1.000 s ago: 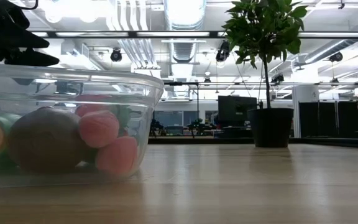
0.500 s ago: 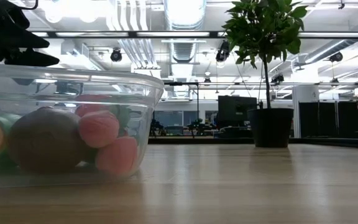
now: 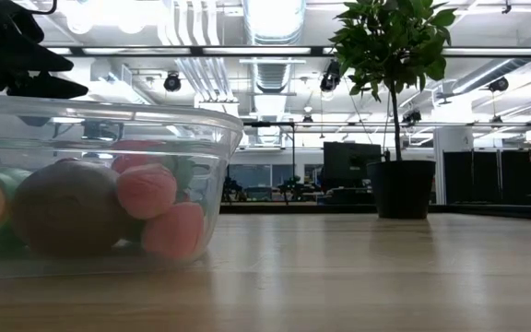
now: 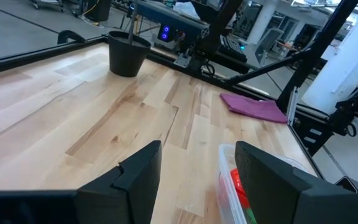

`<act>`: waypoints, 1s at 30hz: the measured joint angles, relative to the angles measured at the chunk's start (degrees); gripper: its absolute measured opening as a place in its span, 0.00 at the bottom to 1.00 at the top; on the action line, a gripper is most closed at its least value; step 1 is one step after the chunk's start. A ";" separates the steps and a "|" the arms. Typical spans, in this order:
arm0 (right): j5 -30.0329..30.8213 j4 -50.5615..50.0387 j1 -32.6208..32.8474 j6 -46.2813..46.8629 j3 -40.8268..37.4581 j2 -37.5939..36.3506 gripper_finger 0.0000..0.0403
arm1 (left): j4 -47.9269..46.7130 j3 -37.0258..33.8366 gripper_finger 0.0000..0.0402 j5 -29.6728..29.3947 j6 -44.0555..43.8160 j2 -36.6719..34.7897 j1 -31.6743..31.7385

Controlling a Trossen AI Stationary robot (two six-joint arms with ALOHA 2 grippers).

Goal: Pick and placing Produce into tupperware
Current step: Return to Home Position

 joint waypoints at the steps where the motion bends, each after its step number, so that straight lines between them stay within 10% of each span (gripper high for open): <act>1: -3.80 4.45 -0.47 -0.70 -2.46 0.00 0.54 | 0.01 0.00 0.48 0.00 -0.02 0.00 0.01; 6: -13.02 14.70 -2.86 3.23 -15.10 -1.81 0.54 | 0.01 0.00 0.48 0.00 -0.01 0.00 0.00; 30: 8.53 42.27 -5.87 -7.92 -80.69 -65.63 0.54 | 0.02 0.00 0.48 0.00 -0.02 -0.02 0.00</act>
